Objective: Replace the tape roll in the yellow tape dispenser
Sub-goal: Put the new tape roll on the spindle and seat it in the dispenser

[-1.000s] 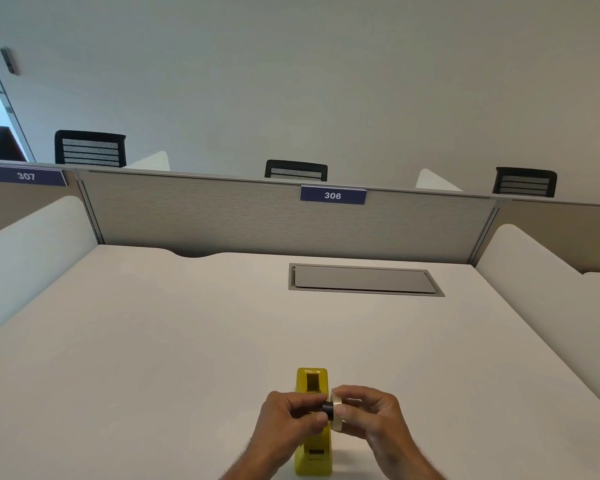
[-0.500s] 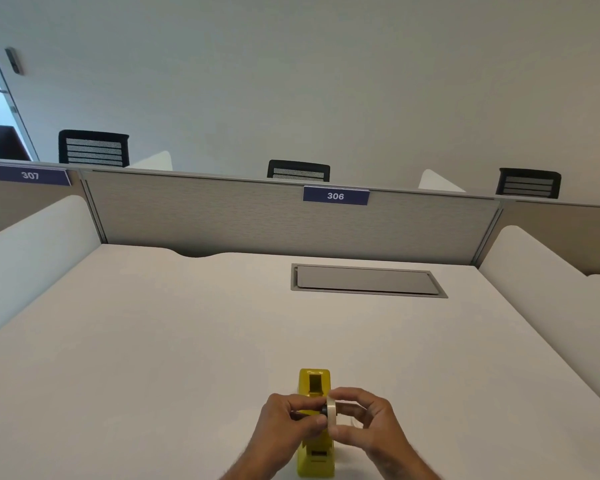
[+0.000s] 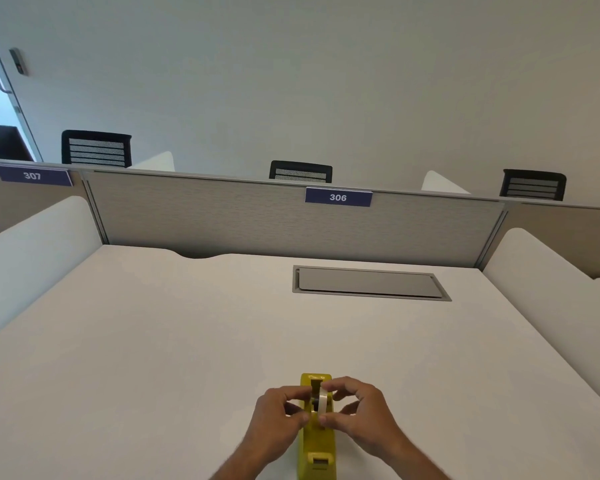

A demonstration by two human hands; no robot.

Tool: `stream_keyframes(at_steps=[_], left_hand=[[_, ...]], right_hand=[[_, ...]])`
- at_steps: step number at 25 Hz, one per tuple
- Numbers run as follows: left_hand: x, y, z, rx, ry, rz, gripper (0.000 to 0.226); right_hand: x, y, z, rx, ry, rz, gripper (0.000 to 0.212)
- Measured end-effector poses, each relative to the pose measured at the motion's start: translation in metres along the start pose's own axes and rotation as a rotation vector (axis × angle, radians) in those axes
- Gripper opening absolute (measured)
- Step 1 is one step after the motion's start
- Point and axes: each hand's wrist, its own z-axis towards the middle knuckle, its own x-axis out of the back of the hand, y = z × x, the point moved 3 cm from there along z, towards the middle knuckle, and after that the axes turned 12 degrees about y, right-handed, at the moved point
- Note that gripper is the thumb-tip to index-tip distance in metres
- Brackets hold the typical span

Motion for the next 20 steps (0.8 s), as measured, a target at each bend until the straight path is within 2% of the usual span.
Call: stream_keyframes(at_steps=[3,9,20], left_hand=[[0.002,-0.005,0.003,-0.020,0.069,0.055,0.050],[0.000,-0.012,0.002,-0.061,-0.018,0.227,0.081],[0.001,-0.008,-0.002,-0.153,0.004,0.378,0.081]], right_hand=[[-0.002,-0.002,0.005,0.036,-0.005,-0.047,0.043],[-0.005,0.003,0.010,0.105,-0.026,-0.170,0.046],[-0.006,0.010,0.021,0.217,-0.018,-0.300,0.045]])
